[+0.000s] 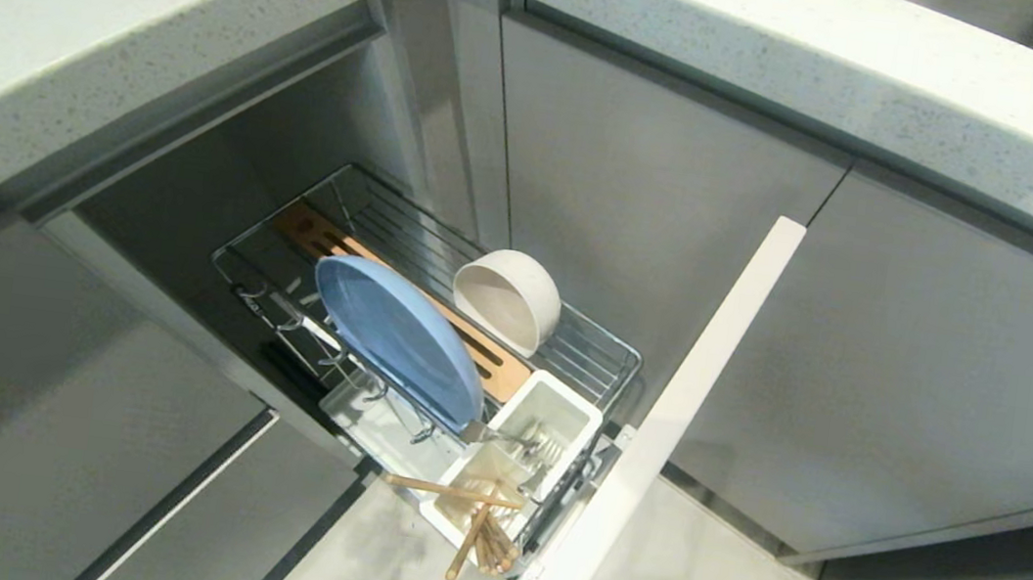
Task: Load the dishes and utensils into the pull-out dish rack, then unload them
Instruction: Take the plate out of the cupboard
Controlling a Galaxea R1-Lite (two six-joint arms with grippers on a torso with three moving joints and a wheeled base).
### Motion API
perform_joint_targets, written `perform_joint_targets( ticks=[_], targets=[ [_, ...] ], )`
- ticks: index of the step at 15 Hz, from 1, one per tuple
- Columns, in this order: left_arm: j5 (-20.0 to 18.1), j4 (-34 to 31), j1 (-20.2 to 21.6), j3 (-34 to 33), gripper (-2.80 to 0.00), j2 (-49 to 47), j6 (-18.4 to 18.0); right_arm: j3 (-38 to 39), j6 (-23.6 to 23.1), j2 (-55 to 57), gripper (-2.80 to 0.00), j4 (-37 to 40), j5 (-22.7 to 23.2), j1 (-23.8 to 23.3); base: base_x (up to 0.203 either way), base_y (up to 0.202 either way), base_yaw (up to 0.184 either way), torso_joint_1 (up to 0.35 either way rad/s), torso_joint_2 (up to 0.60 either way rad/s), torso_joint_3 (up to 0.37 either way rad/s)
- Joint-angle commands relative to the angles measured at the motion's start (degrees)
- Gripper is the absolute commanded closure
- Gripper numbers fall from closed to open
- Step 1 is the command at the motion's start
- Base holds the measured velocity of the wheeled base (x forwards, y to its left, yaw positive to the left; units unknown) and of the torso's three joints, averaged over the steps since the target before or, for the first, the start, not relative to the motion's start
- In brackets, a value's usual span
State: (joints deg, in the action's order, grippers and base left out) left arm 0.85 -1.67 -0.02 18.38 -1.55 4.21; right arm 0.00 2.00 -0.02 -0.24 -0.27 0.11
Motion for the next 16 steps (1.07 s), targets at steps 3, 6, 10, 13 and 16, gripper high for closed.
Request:
perform_joint_targets(
  ticks=[3, 6, 10, 13, 16],
  targets=[
    [-0.1, -8.3, -0.1, 27.2, 0.0, -19.0, -0.4, 0.1, 0.0, -0.2, 0.0, 0.0, 0.0, 0.1, 0.0, 0.0, 0.0, 0.0, 0.0, 0.0],
    [-0.4, -10.6, -0.3, 44.4, 0.0, -36.2, -1.0, 0.1, 0.0, -0.2, 0.0, 0.0, 0.0, 0.0, 0.0, 0.0, 0.0, 0.0, 0.0, 0.0],
    [-0.7, -12.2, -5.0, 61.2, 0.0, -50.5, 2.7, 0.1, 0.0, -0.2, 0.0, 0.0, 0.0, 0.0, 0.0, 0.0, 0.0, 0.0, 0.0, 0.0],
    [-0.6, -12.0, -13.8, 66.1, 0.0, -55.9, 16.0, 0.1, 0.0, -0.2, 0.0, 0.0, 0.0, 0.1, 0.0, 0.0, 0.0, 0.0, 0.0, 0.0],
    [-0.3, -11.5, -21.6, 66.7, 0.0, -58.4, 20.8, 0.1, 0.0, -0.2, 0.0, 0.0, 0.0, 0.1, 0.0, 0.0, 0.0, 0.0, 0.0, 0.0]
  ],
)
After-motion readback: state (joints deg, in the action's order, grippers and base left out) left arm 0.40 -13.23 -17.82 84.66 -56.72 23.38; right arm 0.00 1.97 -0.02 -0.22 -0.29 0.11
